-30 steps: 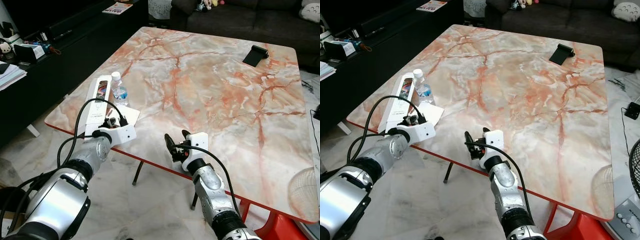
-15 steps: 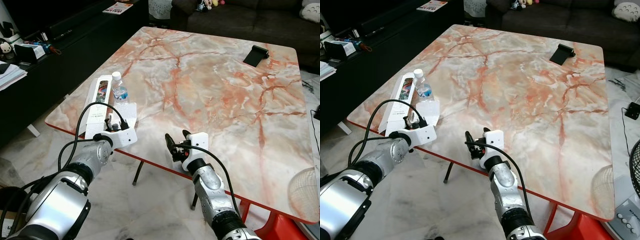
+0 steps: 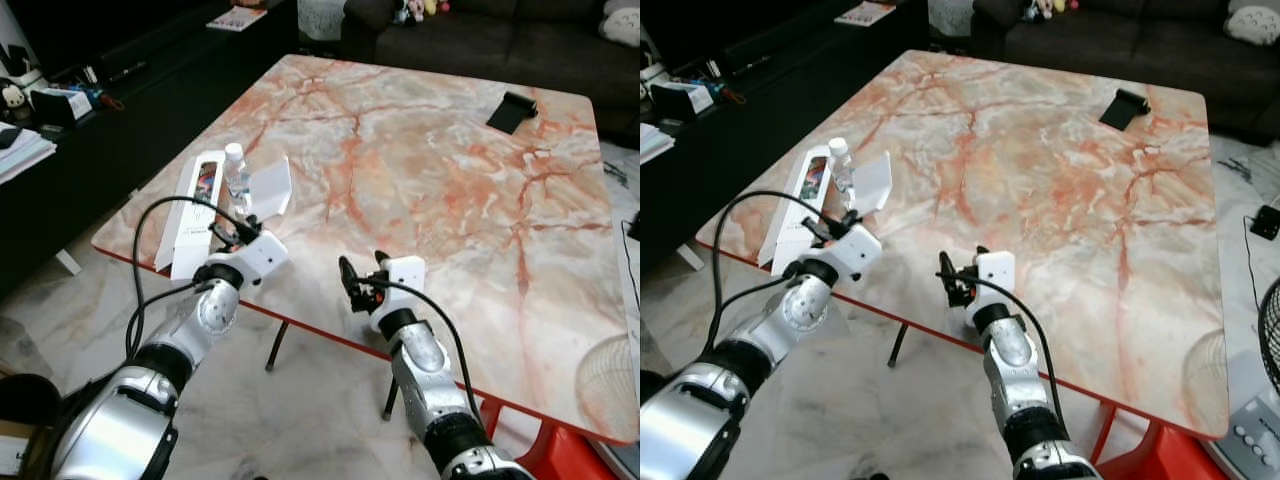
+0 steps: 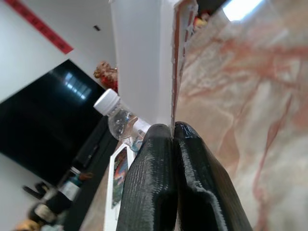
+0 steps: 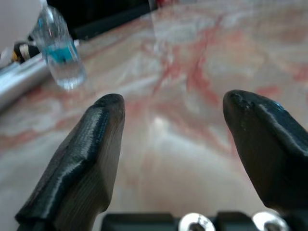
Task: Picking trash to rubbish bin
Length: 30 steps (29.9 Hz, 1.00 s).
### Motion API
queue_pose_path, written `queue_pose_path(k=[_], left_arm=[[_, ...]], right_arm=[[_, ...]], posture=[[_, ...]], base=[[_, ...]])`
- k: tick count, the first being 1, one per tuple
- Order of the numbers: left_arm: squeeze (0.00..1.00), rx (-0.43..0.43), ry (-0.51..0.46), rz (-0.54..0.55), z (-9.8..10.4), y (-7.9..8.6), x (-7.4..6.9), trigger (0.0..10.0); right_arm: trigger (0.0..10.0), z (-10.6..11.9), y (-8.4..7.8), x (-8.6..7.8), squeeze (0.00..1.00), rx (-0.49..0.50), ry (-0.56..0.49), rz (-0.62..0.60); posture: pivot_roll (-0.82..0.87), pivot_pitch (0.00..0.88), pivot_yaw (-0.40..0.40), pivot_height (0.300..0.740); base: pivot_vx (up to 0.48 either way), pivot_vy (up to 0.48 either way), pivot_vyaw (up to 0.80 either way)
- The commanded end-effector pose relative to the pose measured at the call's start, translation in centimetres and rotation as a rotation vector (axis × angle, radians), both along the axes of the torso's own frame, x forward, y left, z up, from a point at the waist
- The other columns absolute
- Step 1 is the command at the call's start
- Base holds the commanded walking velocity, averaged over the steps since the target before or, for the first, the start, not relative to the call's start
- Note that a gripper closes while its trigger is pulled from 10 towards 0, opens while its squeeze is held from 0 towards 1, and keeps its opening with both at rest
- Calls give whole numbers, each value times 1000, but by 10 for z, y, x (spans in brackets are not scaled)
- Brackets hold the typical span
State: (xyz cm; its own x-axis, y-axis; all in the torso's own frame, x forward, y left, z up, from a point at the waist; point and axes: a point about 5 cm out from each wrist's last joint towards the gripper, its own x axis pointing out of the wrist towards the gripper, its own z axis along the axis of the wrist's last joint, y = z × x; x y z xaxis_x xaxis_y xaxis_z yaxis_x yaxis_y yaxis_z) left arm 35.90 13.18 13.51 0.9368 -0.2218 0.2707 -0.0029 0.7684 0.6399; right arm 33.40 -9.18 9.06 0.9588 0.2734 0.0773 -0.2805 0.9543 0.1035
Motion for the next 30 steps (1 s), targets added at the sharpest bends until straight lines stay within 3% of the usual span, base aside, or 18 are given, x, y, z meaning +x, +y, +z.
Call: queue_pose_path(k=[1,2,3,4,5,15,24,30], left_arm=[[0,-43,-19,6,4,3,-1,10000],[0,-44,-19,5,4,3,-1,10000],[0,-153,23,29,-2,4,-4,10000],[0,-329,73,65,-10,9,-11,10000],[0,-368,82,75,-12,11,-13,10000],[0,-416,44,92,-9,20,-19,10000],[0,-416,49,88,-8,24,-21,10000],[0,-416,55,83,-8,22,-22,10000]], right_arm=[[10000,2,1,1,0,11,-7,-10],[10000,2,1,1,0,11,-7,-10],[10000,5,-2,3,0,16,-23,-43],[10000,10,-8,6,0,17,-49,-99],[10000,12,-10,7,0,17,-54,-113],[10000,15,-24,11,0,-4,-72,-154],[10000,17,-21,13,0,5,-80,-163],[10000,15,-19,12,0,1,-78,-151]], posture=[[-67,43,46,740],[-67,43,46,740],[-78,15,53,740],[-81,9,54,740],[-81,9,54,740],[-86,0,47,740],[-86,0,47,740],[-85,0,46,740]], base=[[0,0,0],[0,0,0],[0,0,0],[0,0,0],[0,0,0],[0,0,0],[0,0,0],[-252,0,0]])
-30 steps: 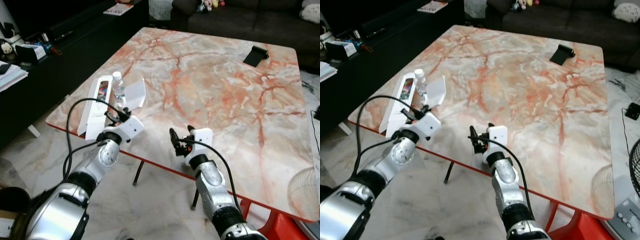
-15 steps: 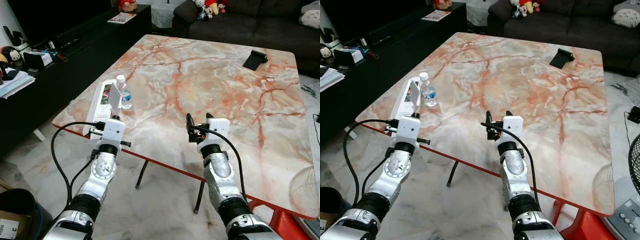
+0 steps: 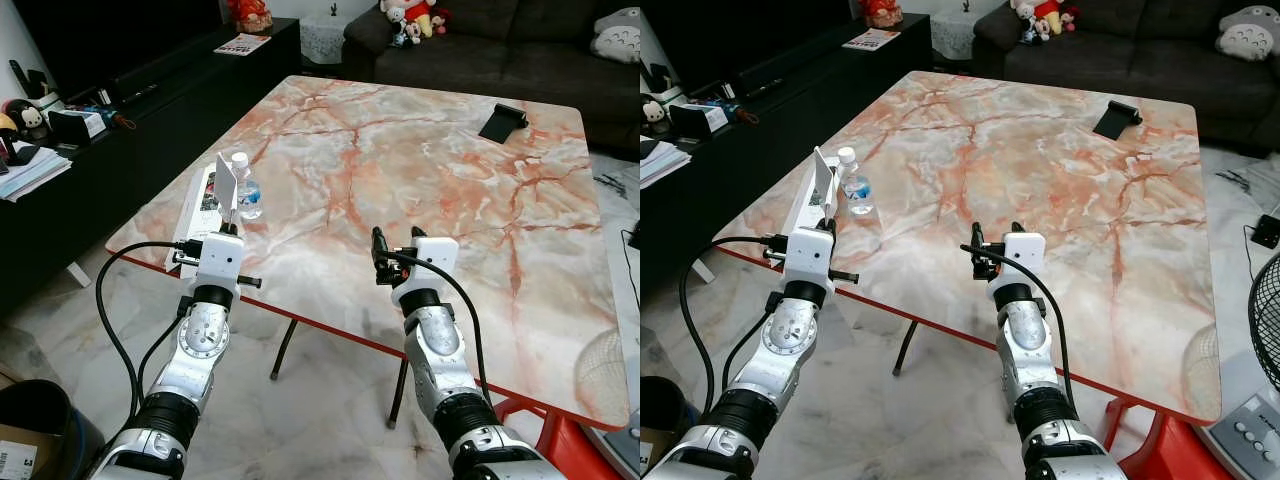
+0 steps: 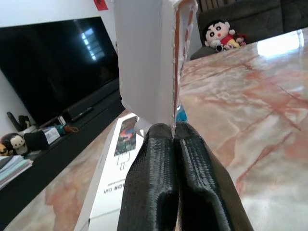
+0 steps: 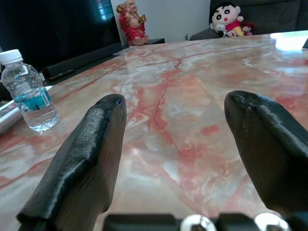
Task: Picking trash to rubbish bin
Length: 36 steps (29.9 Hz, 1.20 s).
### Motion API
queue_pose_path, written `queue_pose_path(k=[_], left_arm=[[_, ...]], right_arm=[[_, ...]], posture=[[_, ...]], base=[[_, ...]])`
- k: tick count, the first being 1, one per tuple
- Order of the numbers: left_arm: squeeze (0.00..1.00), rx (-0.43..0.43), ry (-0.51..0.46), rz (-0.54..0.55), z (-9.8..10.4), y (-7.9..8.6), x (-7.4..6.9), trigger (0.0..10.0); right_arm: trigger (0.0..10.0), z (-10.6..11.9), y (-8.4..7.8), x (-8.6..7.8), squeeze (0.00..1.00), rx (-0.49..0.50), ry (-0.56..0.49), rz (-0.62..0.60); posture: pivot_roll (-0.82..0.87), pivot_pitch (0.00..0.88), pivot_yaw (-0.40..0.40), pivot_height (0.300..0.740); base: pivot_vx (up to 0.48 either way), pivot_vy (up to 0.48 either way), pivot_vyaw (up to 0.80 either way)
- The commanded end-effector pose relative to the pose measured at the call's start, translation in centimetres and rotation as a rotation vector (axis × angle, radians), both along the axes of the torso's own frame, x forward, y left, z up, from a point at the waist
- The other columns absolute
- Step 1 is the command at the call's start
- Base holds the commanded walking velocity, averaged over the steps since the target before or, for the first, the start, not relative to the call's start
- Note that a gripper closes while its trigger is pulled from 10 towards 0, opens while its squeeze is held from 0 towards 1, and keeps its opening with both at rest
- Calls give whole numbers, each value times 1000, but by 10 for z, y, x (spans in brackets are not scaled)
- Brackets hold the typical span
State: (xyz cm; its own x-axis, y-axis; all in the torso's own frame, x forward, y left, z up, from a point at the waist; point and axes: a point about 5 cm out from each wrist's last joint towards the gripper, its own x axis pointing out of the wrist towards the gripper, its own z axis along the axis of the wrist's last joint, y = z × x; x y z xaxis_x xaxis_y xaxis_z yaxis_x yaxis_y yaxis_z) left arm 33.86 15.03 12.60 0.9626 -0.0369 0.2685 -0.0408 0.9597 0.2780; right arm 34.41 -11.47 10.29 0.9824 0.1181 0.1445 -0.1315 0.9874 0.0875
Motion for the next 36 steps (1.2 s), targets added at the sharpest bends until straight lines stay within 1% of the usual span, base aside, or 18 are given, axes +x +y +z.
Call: queue_pose_path(k=[1,20,23,27,28,30,31,32,34,35,36], left_arm=[[0,-1,-1,8,1,4,-2,10000],[0,12,22,12,-3,8,-3,10000],[0,14,24,14,-2,9,-3,10000],[0,19,42,27,-5,13,-3,10000],[0,18,71,35,-10,16,-3,10000],[0,23,89,41,-13,18,-3,10000],[0,20,150,60,-24,24,-4,10000],[0,12,176,68,-28,26,-4,10000],[0,2,198,74,-32,28,-5,10000],[0,-8,288,89,-48,36,-10,10000],[0,-17,355,101,-60,42,-14,10000]], right_arm=[[10000,3,4,2,0,1,-7,8],[10000,-5,1,-1,0,-1,16,6],[10000,-7,0,-2,0,-3,27,8],[10000,-17,-2,-4,0,-1,74,13],[10000,-23,-3,-6,0,-2,108,18],[10000,-26,-4,-7,0,-7,122,17],[10000,-36,-7,-11,0,-9,170,17],[10000,-39,-8,-12,0,-11,190,17],[10000,-42,-8,-14,0,-14,206,18],[10000,-56,-14,-20,0,-21,272,11],[10000,-66,-17,-26,0,-27,322,6]], posture=[[-85,0,46,740],[-84,0,49,740],[-84,0,49,740],[-82,0,48,740],[-82,0,48,740],[-82,0,48,740],[-80,0,47,740],[-80,0,45,740],[-80,0,45,740],[-75,0,44,740],[-75,0,44,740]], base=[[-255,0,0],[-273,0,0],[-277,0,0],[-275,0,0],[0,0,0],[0,0,0],[0,0,0],[0,0,0],[0,0,0],[0,0,0],[0,0,0]])
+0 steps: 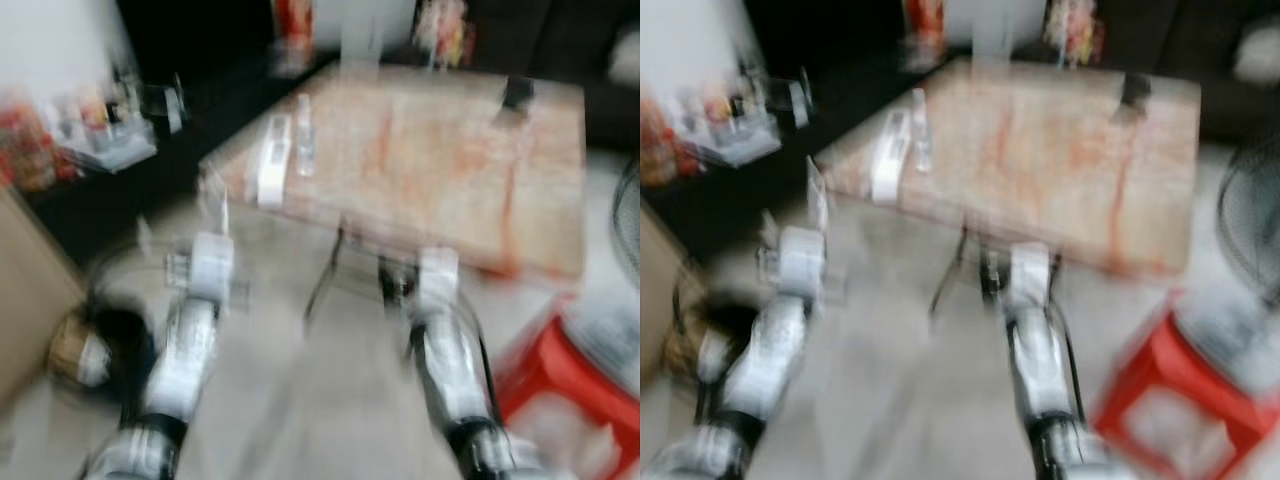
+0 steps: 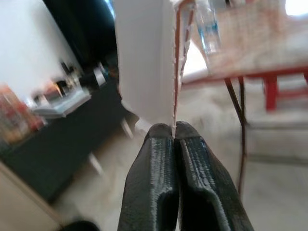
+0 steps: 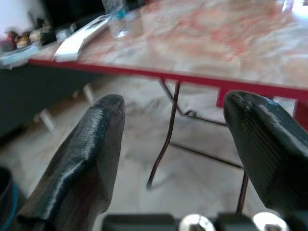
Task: Picking trash to rubbish bin
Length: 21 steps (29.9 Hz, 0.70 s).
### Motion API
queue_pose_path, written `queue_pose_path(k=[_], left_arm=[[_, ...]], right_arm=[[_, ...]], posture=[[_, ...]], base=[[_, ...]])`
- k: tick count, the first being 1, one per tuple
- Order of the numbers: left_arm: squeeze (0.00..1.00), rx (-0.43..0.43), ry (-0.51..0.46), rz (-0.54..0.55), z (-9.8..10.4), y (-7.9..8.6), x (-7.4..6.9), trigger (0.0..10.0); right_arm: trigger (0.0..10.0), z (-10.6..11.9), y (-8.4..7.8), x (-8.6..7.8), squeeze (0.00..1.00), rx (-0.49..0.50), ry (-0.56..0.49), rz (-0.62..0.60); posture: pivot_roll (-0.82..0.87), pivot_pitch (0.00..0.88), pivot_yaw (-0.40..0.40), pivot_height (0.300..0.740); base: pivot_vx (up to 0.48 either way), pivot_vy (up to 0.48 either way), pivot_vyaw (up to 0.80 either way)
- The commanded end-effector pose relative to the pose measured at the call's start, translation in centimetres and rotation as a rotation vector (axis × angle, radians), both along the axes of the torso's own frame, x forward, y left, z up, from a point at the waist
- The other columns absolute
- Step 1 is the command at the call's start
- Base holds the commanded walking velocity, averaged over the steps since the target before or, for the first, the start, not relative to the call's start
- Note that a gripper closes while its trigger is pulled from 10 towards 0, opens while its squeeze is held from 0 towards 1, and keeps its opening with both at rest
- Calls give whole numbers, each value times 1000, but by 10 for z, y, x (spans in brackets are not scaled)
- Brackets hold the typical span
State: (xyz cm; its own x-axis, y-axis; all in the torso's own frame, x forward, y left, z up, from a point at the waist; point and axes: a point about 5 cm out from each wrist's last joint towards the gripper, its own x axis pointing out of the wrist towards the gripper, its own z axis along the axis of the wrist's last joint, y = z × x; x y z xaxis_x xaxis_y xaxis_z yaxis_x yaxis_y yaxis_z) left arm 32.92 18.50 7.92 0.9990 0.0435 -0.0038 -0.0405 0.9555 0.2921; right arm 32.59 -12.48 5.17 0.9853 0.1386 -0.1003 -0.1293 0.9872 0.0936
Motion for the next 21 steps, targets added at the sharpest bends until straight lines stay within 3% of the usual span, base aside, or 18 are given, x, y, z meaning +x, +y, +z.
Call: queue_pose_path(k=[1,2,3,4,9,10,11,12,19,21], left_arm=[[0,-22,129,35,-23,13,-10,10000],[0,-24,206,65,-40,23,-21,10000],[0,-24,206,65,-40,23,-21,10000],[0,-37,286,94,-55,31,-31,10000],[0,-60,471,176,-91,48,-64,10000],[0,-54,542,211,-104,54,-80,10000],[0,-56,563,223,-108,55,-86,10000],[0,-50,638,257,-122,60,-104,10000],[0,-64,829,360,-152,71,-160,10000],[0,-67,839,368,-153,72,-164,10000]], right_arm=[[10000,-24,-11,-13,0,-2,127,-18],[10000,-42,-16,-25,0,5,225,-16],[10000,-42,-16,-25,0,5,225,-16],[10000,-56,-20,-37,0,-14,300,-19],[10000,-89,-29,-70,0,-55,492,-30],[10000,-101,-31,-85,0,-71,562,-30],[10000,-105,-31,-90,0,-75,584,-29],[10000,-116,-33,-107,0,-77,660,-45],[10000,-140,-35,-149,0,-93,810,-50],[10000,-141,-35,-152,0,-96,818,-50]], posture=[[-74,0,43,740],[-74,0,43,740],[-74,0,43,740],[-73,0,40,740],[-66,2,35,740],[-65,7,35,740],[-65,7,35,740],[-70,16,33,740],[-57,28,26,740],[-57,30,25,740]], base=[[0,0,0],[0,0,0],[0,0,0],[0,0,0],[0,0,0],[0,0,0],[0,0,0],[0,0,0],[0,0,0],[0,0,0]])
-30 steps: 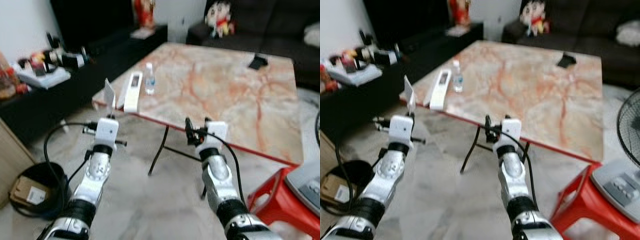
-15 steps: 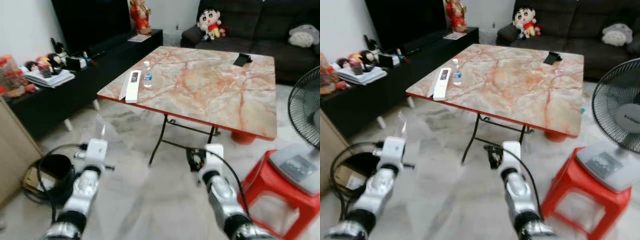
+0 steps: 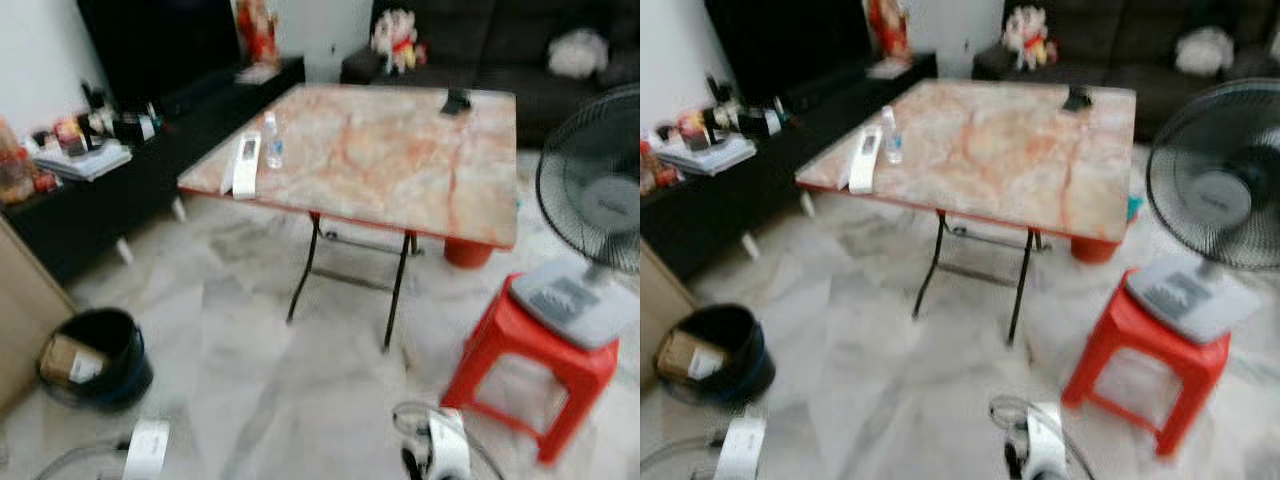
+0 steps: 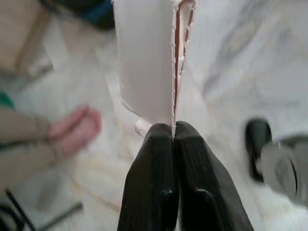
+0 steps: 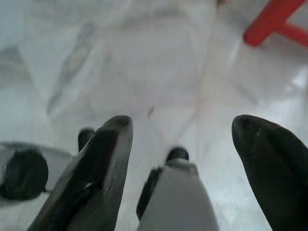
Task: Picking trash to rubbish bin
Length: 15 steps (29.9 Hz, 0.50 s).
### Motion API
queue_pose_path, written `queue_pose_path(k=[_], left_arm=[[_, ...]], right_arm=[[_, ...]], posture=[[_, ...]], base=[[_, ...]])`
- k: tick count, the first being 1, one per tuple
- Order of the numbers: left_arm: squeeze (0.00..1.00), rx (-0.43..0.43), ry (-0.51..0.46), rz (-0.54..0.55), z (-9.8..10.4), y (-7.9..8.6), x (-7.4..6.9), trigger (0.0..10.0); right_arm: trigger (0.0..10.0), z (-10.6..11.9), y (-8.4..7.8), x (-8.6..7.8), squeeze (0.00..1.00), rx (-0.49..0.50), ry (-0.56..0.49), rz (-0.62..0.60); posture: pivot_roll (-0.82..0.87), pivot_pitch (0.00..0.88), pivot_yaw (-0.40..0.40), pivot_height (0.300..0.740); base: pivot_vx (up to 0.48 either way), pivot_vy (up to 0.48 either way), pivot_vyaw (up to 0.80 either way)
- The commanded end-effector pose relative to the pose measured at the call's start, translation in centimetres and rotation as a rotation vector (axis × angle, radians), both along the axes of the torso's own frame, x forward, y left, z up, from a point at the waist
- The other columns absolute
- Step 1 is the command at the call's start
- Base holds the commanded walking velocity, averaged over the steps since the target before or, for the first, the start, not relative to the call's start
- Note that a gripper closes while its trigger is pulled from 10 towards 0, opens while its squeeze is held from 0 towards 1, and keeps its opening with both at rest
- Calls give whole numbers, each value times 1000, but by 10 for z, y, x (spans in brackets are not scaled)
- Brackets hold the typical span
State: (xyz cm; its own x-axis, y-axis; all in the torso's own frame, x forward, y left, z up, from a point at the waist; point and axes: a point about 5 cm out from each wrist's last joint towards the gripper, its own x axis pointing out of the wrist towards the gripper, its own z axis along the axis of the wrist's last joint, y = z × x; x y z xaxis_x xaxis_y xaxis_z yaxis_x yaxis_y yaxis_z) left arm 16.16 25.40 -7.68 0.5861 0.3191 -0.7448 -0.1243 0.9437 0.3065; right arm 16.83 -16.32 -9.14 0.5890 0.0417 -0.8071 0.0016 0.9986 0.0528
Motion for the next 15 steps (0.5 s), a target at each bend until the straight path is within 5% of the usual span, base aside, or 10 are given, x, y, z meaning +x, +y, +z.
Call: queue_pose_path(k=[1,15], left_arm=[[0,4,-9,20,1,3,1,10000],[0,8,-66,-9,12,-2,27,10000]], right_arm=[[10000,1,2,3,0,-4,-9,11],[10000,11,5,25,0,-13,-55,30]], posture=[[-57,30,25,740],[-49,34,22,740]], base=[[0,0,525],[0,0,783]])
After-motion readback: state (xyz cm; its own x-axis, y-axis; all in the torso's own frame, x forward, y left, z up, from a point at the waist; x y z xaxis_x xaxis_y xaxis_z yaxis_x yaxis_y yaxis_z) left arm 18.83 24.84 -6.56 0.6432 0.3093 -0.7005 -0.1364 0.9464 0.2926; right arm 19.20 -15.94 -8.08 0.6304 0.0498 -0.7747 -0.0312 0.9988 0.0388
